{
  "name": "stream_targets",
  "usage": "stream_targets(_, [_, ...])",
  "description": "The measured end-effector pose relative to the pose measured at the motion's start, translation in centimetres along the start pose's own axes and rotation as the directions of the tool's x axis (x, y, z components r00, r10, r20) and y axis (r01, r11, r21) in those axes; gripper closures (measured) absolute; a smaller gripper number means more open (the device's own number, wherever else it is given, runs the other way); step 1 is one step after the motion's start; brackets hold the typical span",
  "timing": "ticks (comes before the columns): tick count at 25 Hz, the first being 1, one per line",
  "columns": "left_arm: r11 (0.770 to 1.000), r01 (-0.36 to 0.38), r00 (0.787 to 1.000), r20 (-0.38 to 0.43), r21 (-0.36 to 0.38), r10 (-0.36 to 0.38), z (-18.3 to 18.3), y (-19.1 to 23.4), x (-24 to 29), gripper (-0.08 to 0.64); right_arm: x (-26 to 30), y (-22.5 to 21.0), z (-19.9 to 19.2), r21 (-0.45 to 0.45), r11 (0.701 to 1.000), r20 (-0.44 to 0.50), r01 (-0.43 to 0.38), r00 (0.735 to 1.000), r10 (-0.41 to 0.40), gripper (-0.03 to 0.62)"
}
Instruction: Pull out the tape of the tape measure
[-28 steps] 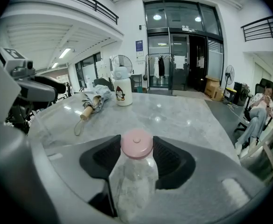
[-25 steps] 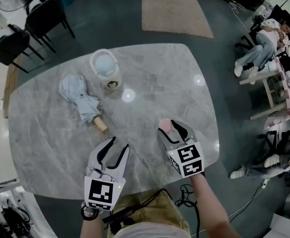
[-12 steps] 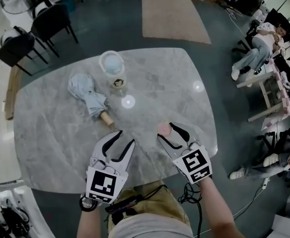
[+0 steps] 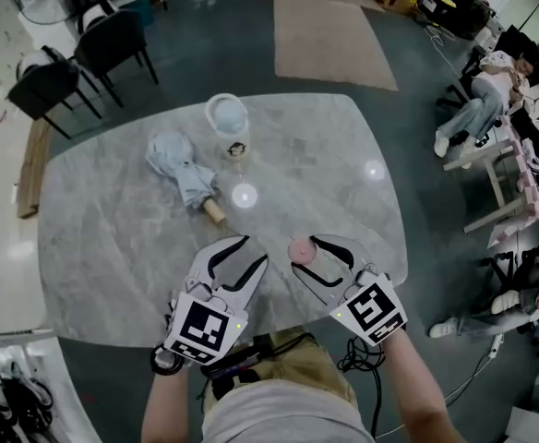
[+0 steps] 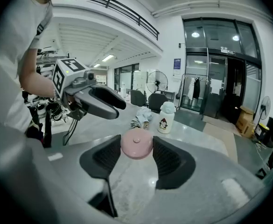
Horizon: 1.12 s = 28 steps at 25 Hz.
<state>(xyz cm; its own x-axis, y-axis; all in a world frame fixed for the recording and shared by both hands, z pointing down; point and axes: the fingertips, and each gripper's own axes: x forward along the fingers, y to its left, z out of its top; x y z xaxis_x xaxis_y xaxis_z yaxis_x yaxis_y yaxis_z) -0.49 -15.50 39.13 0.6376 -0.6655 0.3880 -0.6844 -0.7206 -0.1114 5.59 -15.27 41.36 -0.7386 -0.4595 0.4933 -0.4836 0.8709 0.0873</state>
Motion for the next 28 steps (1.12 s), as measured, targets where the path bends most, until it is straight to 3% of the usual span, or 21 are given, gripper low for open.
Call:
stream_targets(8, [0.995, 0.081, 0.997, 0.001, 0.056, -0.081, 0.2, -1.5, 0.3, 0.400, -0.7, 2.7, 0.7, -0.083, 0.991, -0.015, -0.109, 0.994, 0.108, 0.377])
stream_targets(15, [0.972, 0.183, 0.983, -0.024, 0.146, -0.182, -0.1, -3.4, 0.2, 0.400, -1.0, 4.1, 0.9, -0.131, 0.975, -0.028, -0.182, 0.983, 0.180, 0.377])
stream_targets(28, [0.939, 0.262, 0.965, -0.047, 0.224, -0.258, -0.4, -4.5, 0.0, 0.460, -1.5, 5.1, 0.7, -0.212, 0.935, -0.077, -0.283, 0.959, 0.273, 0.377])
